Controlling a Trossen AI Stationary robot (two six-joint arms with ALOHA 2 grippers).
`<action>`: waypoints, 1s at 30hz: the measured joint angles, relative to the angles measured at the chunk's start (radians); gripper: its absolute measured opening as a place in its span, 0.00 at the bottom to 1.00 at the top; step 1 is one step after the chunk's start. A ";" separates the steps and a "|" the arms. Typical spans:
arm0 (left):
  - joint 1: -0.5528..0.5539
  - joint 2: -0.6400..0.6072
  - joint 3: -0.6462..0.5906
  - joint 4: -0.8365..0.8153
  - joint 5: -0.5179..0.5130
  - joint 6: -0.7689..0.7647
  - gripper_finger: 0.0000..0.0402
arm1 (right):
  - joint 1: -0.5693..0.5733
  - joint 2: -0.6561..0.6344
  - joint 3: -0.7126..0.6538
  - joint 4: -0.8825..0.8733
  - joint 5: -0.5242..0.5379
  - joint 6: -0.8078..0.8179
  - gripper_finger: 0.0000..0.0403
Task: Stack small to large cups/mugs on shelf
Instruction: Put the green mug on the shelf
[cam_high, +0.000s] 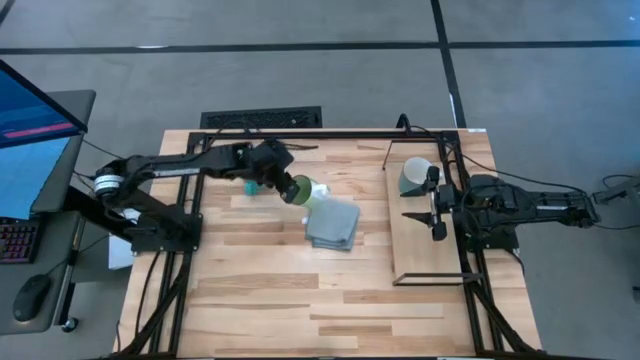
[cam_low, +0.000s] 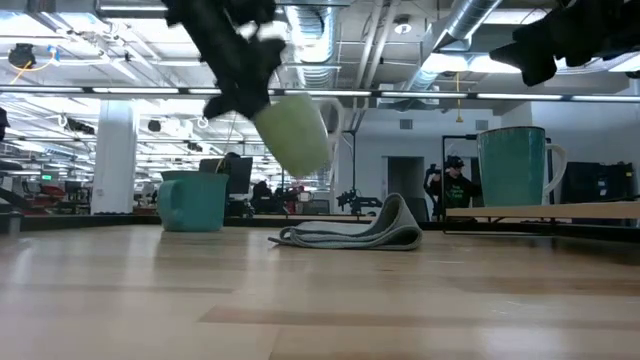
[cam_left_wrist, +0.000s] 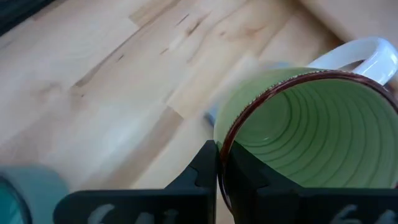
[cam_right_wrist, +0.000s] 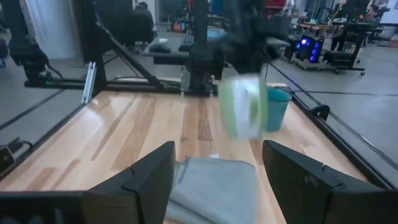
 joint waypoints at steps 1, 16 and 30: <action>0.021 0.019 -0.001 0.002 0.010 0.020 0.00 | 0.000 0.000 0.000 0.000 0.001 0.000 0.66; 0.101 0.468 0.504 -0.221 0.029 0.273 0.00 | 0.000 0.002 0.000 -0.011 0.038 0.019 0.66; 0.102 0.843 1.013 -0.598 0.034 0.332 0.00 | 0.000 0.002 0.000 -0.031 0.038 0.020 0.66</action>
